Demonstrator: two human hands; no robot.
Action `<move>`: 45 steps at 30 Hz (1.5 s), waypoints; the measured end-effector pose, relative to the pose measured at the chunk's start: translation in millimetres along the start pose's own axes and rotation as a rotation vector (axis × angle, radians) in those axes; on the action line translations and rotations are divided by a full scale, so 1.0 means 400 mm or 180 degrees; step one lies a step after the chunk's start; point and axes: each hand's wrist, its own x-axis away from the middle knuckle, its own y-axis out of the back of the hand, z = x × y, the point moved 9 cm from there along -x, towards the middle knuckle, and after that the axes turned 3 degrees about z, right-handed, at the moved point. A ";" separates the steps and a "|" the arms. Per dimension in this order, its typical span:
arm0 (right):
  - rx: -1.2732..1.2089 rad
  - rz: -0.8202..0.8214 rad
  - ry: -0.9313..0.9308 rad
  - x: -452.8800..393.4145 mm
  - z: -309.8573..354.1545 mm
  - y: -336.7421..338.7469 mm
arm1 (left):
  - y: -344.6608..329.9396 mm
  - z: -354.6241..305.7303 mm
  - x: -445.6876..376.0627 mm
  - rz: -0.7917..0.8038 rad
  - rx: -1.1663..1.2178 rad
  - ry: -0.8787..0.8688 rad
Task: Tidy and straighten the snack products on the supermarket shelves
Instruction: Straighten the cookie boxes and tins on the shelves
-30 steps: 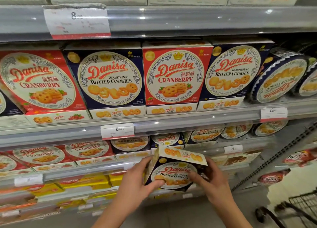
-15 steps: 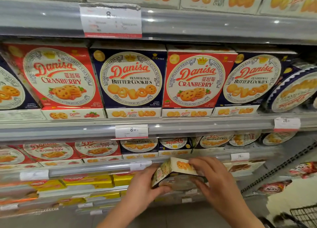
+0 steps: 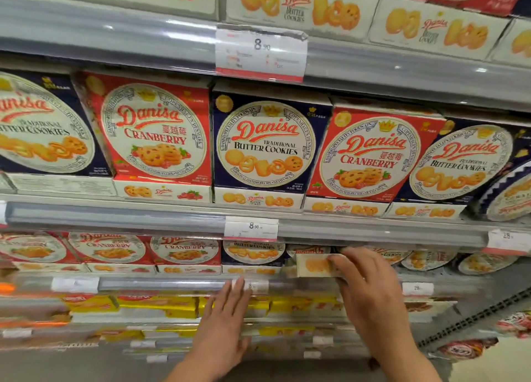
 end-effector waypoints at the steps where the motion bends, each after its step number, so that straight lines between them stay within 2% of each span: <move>1: 0.0051 0.0008 -0.0019 -0.004 -0.003 -0.009 | -0.003 -0.003 0.000 0.0064 0.0064 -0.0010; 9: 0.0251 -0.0189 0.0001 0.007 -0.006 -0.060 | -0.026 0.016 0.004 0.0574 -0.0047 0.0089; 21: 0.0403 -0.0057 -0.0190 -0.047 -0.036 -0.096 | -0.038 0.003 0.007 0.0812 -0.0227 0.0117; 23: 0.0568 0.0037 -0.0227 -0.065 -0.049 -0.114 | -0.040 0.004 0.007 0.0784 -0.0238 0.0135; 27: 0.0805 0.0655 -0.0452 -0.108 -0.086 -0.163 | -0.045 0.007 0.006 0.0765 -0.0299 0.0136; 32: 0.0828 0.0783 -0.0643 -0.138 -0.088 -0.179 | -0.058 0.011 0.001 0.0771 -0.0325 0.0203; 35: 0.0823 0.0731 -0.0754 -0.135 -0.100 -0.189 | -0.061 0.008 -0.002 0.0782 -0.0329 0.0212; 41: 0.0784 0.0643 -0.0436 -0.127 -0.095 -0.183 | -0.050 0.005 0.001 0.0703 -0.0250 0.0178; 45: 0.0507 0.0101 -0.0316 -0.085 -0.065 -0.123 | -0.036 0.008 0.004 0.0561 -0.0155 0.0165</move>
